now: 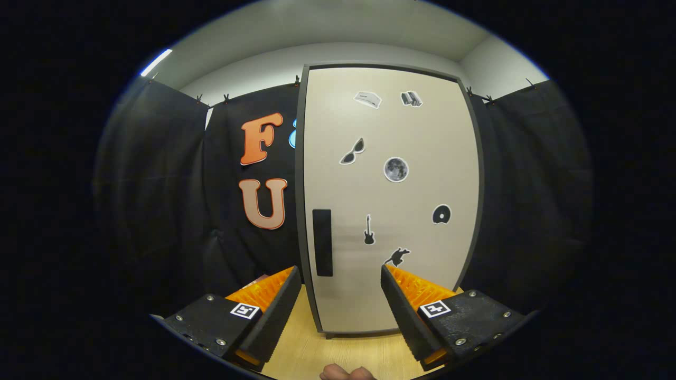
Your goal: Open the shoe cabinet door, grab the shoes and put them into the shoe cabinet, then close the shoe cabinet door.
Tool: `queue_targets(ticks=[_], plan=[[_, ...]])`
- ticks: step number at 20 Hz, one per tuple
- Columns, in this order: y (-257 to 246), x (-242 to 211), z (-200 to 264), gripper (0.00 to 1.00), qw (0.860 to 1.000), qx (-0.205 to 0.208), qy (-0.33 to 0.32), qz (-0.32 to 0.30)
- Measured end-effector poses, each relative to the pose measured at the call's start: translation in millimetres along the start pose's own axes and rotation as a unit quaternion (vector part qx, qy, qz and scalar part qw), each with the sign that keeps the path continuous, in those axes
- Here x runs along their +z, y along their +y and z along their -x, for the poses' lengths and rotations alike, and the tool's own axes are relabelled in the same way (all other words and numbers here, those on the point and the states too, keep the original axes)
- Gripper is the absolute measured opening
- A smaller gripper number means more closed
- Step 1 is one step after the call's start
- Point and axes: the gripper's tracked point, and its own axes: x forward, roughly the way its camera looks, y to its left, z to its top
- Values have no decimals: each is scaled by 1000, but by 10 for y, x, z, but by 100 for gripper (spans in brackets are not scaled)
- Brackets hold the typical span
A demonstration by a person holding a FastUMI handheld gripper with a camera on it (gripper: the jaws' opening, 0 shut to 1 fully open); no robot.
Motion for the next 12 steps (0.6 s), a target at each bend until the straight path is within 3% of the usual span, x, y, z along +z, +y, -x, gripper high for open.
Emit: queue_targets(ticks=[6, 12], plan=[[-294, 21, 642, 95, 1000, -27, 3, 12], [-361, 110, 1084, 95, 1000, -23, -8, -6]])
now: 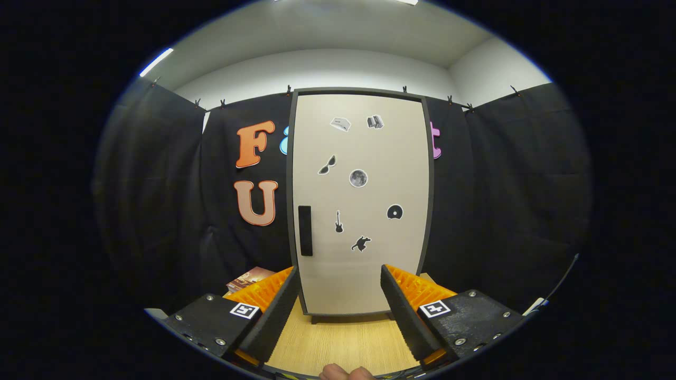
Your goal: Open the shoe cabinet door, grab the shoes and put them into the shoe cabinet, then close the shoe cabinet door.
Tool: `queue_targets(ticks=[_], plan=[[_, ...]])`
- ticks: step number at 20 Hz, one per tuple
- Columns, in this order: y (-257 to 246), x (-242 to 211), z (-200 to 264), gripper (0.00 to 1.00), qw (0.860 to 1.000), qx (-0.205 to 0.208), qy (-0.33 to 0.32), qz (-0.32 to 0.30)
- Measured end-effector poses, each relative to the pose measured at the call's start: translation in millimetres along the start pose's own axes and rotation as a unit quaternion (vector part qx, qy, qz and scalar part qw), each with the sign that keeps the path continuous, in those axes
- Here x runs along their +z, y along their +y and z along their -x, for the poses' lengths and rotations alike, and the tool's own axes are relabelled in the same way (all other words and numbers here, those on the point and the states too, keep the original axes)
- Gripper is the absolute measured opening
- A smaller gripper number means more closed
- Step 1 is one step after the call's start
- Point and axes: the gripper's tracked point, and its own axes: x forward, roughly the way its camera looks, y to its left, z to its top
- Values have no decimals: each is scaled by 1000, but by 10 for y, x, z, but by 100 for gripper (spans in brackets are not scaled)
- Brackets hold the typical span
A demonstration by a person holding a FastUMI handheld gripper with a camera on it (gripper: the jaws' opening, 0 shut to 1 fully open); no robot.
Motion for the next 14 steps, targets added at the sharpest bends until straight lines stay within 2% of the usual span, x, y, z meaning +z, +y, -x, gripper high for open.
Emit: queue_targets(ticks=[6, 9, 14], plan=[[-247, 65, 402, 95, 999, 15, -9, -27], [-457, -58, 677, 95, 999, 7, -13, -29], [-534, -2, 827, 95, 999, 18, -30, -37]])
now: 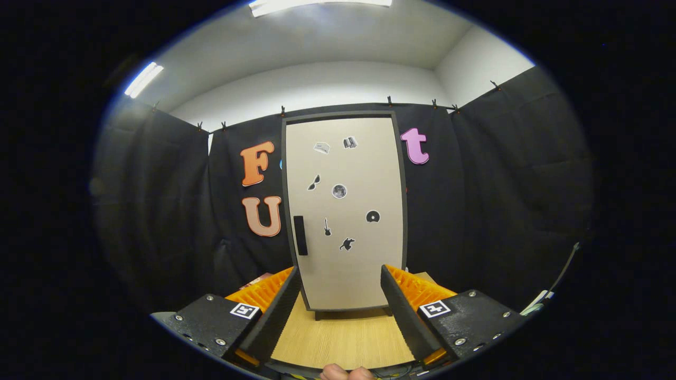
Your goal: Open the shoe cabinet door, grab the shoes and put them into the shoe cabinet, then close the shoe cabinet door.
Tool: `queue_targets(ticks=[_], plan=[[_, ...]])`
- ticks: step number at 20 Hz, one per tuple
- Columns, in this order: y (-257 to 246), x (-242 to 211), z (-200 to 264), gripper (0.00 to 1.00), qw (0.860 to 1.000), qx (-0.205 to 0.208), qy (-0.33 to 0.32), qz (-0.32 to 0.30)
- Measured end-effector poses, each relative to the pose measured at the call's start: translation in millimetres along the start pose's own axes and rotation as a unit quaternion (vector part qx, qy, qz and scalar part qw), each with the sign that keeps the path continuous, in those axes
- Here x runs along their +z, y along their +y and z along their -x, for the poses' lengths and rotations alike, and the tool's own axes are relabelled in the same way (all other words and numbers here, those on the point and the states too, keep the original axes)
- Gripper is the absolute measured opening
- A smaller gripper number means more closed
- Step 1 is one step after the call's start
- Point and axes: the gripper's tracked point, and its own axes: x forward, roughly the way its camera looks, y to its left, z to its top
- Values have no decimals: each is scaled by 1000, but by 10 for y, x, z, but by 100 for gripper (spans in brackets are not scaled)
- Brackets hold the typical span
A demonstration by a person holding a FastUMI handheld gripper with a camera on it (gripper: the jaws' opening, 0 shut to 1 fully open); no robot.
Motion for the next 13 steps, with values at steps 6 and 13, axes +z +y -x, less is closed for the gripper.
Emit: queue_targets(ticks=[6, 13], plan=[[4, 153, 81, 95, 1000, -19, -19, -3], [-95, 88, 53, 95, 999, -44, -11, 3]])
